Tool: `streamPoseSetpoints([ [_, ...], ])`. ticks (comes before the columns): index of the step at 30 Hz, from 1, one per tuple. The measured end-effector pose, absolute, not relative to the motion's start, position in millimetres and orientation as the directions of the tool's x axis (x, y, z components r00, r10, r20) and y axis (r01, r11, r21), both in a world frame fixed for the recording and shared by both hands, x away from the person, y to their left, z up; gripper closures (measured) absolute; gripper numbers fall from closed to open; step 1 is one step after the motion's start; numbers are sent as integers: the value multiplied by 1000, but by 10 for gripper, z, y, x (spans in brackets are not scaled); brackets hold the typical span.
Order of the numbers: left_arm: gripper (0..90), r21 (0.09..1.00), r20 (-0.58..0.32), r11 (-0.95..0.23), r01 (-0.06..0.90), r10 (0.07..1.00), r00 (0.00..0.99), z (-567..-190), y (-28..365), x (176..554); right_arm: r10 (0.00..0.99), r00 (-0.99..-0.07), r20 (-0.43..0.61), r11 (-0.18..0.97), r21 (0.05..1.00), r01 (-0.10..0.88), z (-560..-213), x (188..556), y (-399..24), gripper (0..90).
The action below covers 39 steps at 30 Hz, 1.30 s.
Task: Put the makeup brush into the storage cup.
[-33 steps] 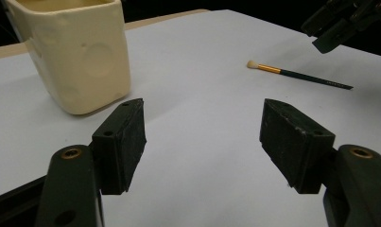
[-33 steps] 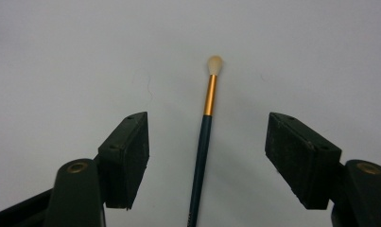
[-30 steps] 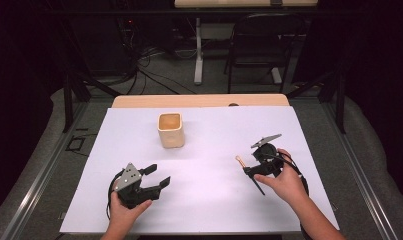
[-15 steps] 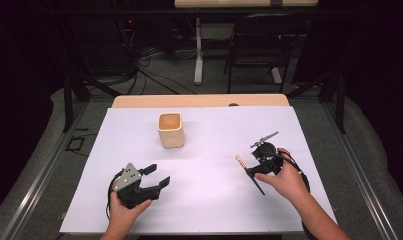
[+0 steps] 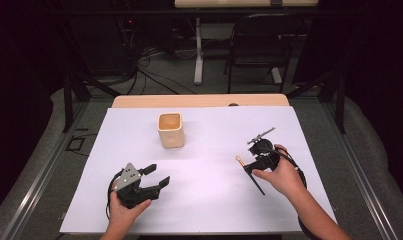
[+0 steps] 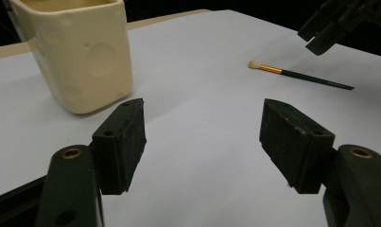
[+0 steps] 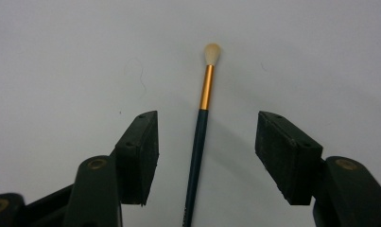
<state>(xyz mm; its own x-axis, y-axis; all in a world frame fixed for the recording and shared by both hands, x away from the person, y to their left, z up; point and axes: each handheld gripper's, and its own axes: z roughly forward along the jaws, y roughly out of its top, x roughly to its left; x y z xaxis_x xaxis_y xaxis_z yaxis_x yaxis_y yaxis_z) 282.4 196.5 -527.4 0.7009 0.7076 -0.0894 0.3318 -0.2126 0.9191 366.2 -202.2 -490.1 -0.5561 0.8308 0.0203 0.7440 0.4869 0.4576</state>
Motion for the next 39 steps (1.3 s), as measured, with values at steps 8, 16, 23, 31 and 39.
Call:
streamPoseSetpoints([
  [8,321,918,-84,-218,331,708,701,-5276,1970,2829,826,-563,17,496,451,742,-4906,3738,-1951,416],
  [16,321,919,-90,-212,334,711,698,-5276,1971,2827,821,-570,5,515,425,745,-4920,3806,-1900,432],
  [23,321,920,-88,-211,330,710,699,-5276,1978,2831,819,-574,-2,526,402,750,-4946,3843,-1881,456],
  [31,321,921,-88,-210,329,710,699,-5276,1979,2832,825,-565,3,524,369,768,-5048,3856,-1919,475],
  [39,322,919,-86,-213,331,712,697,-5275,1978,2830,819,-574,-4,539,351,766,-5079,3843,-1939,512],
])
